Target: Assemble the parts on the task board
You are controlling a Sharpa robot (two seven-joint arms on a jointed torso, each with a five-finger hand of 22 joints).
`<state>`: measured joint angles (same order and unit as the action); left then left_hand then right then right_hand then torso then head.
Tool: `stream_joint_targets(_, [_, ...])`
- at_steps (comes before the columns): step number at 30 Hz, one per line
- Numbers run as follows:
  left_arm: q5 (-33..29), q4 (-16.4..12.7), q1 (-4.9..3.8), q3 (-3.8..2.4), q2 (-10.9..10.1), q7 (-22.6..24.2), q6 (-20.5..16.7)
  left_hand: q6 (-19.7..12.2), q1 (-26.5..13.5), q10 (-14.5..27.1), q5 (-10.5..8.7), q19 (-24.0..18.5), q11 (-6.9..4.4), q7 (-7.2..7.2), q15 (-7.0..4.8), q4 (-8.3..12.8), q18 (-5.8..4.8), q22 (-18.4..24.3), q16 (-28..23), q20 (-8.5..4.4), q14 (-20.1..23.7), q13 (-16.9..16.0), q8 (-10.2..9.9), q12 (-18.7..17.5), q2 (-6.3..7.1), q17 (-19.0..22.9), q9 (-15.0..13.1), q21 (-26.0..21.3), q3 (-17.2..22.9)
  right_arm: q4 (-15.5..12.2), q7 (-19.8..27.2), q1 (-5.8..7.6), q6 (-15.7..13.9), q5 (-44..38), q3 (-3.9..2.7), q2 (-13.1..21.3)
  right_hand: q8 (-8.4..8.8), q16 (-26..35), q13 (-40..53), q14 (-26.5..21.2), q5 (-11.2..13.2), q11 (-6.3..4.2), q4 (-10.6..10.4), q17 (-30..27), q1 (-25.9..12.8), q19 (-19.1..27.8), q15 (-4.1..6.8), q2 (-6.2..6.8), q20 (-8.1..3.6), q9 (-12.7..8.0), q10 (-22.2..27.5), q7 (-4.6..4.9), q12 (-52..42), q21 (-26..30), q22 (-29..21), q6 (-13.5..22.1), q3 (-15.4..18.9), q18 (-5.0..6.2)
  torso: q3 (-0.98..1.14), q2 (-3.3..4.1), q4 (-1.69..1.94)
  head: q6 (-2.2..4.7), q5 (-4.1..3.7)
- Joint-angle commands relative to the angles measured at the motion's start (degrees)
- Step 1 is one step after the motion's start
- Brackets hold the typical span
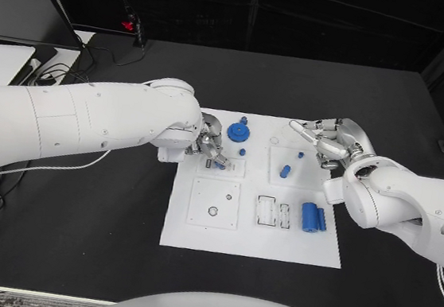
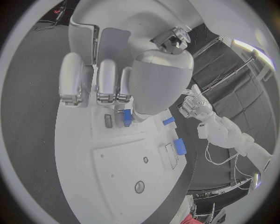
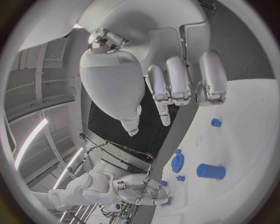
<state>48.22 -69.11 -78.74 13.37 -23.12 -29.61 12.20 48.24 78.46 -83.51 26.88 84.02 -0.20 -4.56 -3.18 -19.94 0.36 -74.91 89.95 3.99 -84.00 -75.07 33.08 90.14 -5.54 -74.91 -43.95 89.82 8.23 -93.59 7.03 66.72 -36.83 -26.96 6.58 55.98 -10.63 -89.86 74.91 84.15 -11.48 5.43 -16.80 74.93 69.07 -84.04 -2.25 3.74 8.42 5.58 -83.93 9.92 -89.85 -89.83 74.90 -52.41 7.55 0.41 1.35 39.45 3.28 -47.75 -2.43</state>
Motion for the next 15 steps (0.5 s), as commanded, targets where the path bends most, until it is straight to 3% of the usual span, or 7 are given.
stream_joint_targets(1, [0.2,0.2,0.31,0.17,0.2,-0.9,0.9,1.1,1.0,-6.5,0.20,6.0,0.01,1.35,0.19,3.1,-0.36,-15.1,0.0,0.32,-6.0,-14.9,0.1,-0.1,-1.54,-15.1,0.0,0.2,3.3,-0.2,0.5,0.06,0.4,0.6,-0.02,0.0,-0.38,-0.1,15.1,5.9,-0.2,0.18,0.1,15.1,-0.6,-6.0,0.00,0.06,0.06,0.0,-6.1,-0.13,-0.1,-0.2,15.1,0.4,0.4,-0.41,-0.02,0.02,-0.03,-0.03,-0.02])
stream_joint_targets(11, [0.2,0.7,0.43,0.17,0.6,-1.1,1.6,1.1,0.7,-6.5,0.17,6.0,0.02,1.34,0.21,3.1,-0.36,-15.1,0.0,0.35,-6.0,-14.9,0.0,-0.1,-1.40,-15.1,-0.1,0.2,3.4,-0.2,0.5,0.06,0.4,0.7,-0.02,0.0,-0.44,-0.1,15.1,5.9,-0.3,0.20,0.1,15.1,-0.8,-6.0,-0.02,-0.04,0.08,0.0,-6.1,-0.11,-0.1,-0.2,15.1,0.4,0.4,-0.41,0.00,-0.01,-0.03,-0.14,-0.11])
stream_joint_targets(15, [0.2,0.7,0.45,0.17,0.6,-1.2,2.0,1.1,-2.0,-6.5,-0.10,6.0,0.06,1.32,0.28,3.1,-0.36,-15.1,0.0,0.42,-6.0,-14.9,-0.5,-0.1,-0.52,-15.1,-0.4,0.2,2.6,-0.2,0.5,0.06,0.3,0.7,-0.02,0.0,-0.44,-0.1,15.1,5.9,-0.3,0.20,0.1,15.1,-0.8,-6.0,-0.02,-0.04,0.08,0.0,-6.1,-0.11,-0.1,-0.2,15.1,0.4,0.4,-0.41,0.01,-0.01,-0.01,-0.19,-0.13])
